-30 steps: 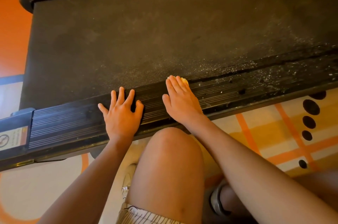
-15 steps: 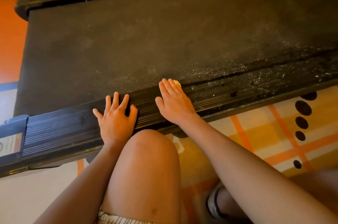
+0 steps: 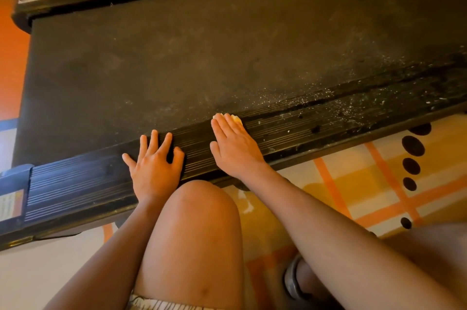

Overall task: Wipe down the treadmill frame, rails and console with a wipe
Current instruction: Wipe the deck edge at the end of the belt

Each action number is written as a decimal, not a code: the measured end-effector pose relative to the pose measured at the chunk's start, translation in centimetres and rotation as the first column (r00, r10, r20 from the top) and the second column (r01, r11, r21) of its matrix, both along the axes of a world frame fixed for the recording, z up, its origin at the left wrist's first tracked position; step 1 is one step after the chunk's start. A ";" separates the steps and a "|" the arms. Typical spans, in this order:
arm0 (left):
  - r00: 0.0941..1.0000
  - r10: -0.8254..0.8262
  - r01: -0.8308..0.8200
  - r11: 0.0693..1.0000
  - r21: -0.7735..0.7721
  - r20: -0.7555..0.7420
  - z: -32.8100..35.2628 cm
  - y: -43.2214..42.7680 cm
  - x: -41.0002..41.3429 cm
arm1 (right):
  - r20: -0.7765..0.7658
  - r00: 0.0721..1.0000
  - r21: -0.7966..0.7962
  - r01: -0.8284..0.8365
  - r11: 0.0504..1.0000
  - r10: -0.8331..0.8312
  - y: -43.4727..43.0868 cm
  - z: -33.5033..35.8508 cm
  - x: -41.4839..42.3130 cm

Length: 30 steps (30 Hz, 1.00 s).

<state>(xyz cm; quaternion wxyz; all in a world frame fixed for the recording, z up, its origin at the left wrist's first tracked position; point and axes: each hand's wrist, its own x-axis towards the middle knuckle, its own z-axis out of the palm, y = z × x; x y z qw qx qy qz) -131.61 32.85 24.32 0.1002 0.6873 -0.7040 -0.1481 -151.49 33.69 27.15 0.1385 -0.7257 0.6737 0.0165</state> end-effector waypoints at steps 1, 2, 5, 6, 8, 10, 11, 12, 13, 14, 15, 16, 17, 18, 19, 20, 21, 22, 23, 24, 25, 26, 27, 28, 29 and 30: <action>1.000 0.000 0.000 1.000 0.000 0.000 0.0 0.0 0.0 | 0.016 1.000 -0.007 0.022 1.000 -0.022 0.5 -0.1 0.3; 1.000 0.002 -0.002 1.000 0.000 -0.001 0.0 0.0 -0.1 | 0.040 0.998 -0.017 0.039 0.999 -0.038 1.4 -0.2 0.6; 1.000 0.007 -0.007 1.000 -0.009 -0.005 0.1 0.1 -0.2 | 0.095 0.994 -0.027 0.059 0.998 -0.056 5.1 -0.7 1.1; 1.000 0.008 -0.008 1.000 -0.011 -0.007 0.1 0.1 -0.2 | 0.098 0.994 -0.025 0.056 0.998 -0.053 5.6 -0.8 1.1; 1.000 0.007 -0.007 1.000 -0.004 -0.010 0.2 0.0 -0.2 | 0.101 0.994 -0.025 0.049 0.998 -0.046 5.0 -0.9 0.7; 1.000 0.008 -0.008 1.000 0.000 -0.006 0.2 0.1 -0.2 | 0.076 0.996 -0.035 0.049 0.998 -0.046 2.9 -0.8 0.5; 1.000 0.008 -0.008 1.000 -0.002 -0.003 0.2 0.1 -0.2 | 0.052 0.997 -0.037 0.054 0.998 -0.052 1.6 -0.6 0.5; 1.000 0.008 -0.008 1.000 0.001 0.000 0.2 0.1 -0.2 | 0.030 0.998 -0.031 0.061 0.998 -0.060 0.6 -0.5 0.5; 1.000 0.009 -0.009 1.000 0.003 0.001 0.2 0.0 -0.2 | 0.015 0.997 -0.027 0.071 0.997 -0.070 -0.2 -0.5 0.4; 1.000 0.010 -0.010 1.000 0.003 0.000 0.2 -0.1 -0.2 | 0.013 0.997 -0.025 0.079 0.997 -0.079 -0.3 -0.5 0.5; 1.000 0.012 -0.012 1.000 0.004 -0.003 0.1 -0.1 -0.2 | 0.029 0.996 -0.025 0.088 0.996 -0.088 0.1 -0.5 0.5; 1.000 0.013 -0.013 1.000 0.003 -0.006 0.1 0.0 -0.2 | 0.058 0.994 -0.027 0.094 0.995 -0.092 1.1 -0.4 0.5; 1.000 0.014 -0.014 1.000 -0.001 -0.008 0.1 0.0 -0.2 | 0.090 0.992 -0.034 0.096 0.995 -0.093 2.3 -0.5 0.5; 1.000 0.016 -0.016 1.000 -0.005 -0.010 0.1 0.0 -0.3 | 0.113 0.989 -0.040 0.099 0.994 -0.094 3.6 -0.6 0.5; 1.000 0.018 -0.018 1.000 -0.007 -0.011 0.0 0.0 -0.3 | 0.122 0.988 -0.035 0.101 0.994 -0.096 4.8 -0.6 0.5; 1.000 0.018 -0.018 1.000 -0.008 -0.012 0.0 0.0 -0.3 | 0.120 0.988 -0.026 0.099 0.995 -0.096 5.5 -0.7 0.5; 1.000 0.016 -0.016 1.000 -0.010 -0.013 0.0 0.0 -0.3 | 0.116 0.989 -0.013 0.096 0.995 -0.094 5.6 -0.8 0.4; 1.000 0.014 -0.014 1.000 -0.009 -0.012 0.0 -0.1 -0.3 | 0.113 0.989 0.000 0.095 0.995 -0.095 5.3 -0.8 0.3; 1.000 0.012 -0.012 1.000 -0.007 -0.011 0.0 -0.1 -0.4 | 0.113 0.989 0.006 0.098 0.995 -0.098 4.5 -0.8 0.2; 1.000 0.013 -0.013 1.000 -0.006 -0.009 0.0 -0.1 -0.3 | 0.110 0.990 -0.002 0.094 0.996 -0.093 3.5 -0.7 0.1; 1.000 0.013 -0.013 1.000 -0.007 -0.008 0.0 -0.1 -0.3 | 0.099 0.991 -0.012 0.087 0.996 -0.086 2.3 -0.6 -0.1; 1.000 0.012 -0.013 1.000 -0.009 -0.008 0.0 -0.1 -0.3 | 0.085 0.993 -0.009 0.079 0.997 -0.078 1.2 -0.5 -0.2; 1.000 0.009 -0.009 1.000 -0.011 -0.009 0.1 -0.1 -0.2 | 0.074 0.995 0.003 0.073 0.997 -0.073 0.1 -0.4 -0.4; 1.000 0.006 -0.006 1.000 -0.010 -0.012 0.1 0.0 -0.3 | 0.066 0.995 0.014 0.069 0.998 -0.069 -0.5 -0.4 -0.5; 1.000 0.006 -0.006 1.000 -0.008 -0.014 0.2 0.1 -0.4 | 0.057 0.996 0.019 0.063 0.998 -0.064 -0.7 -0.4 -0.5; 1.000 0.008 -0.008 1.000 -0.005 -0.014 0.3 0.2 -0.4 | 0.056 0.996 0.019 0.062 0.998 -0.063 -0.6 -0.4 -0.4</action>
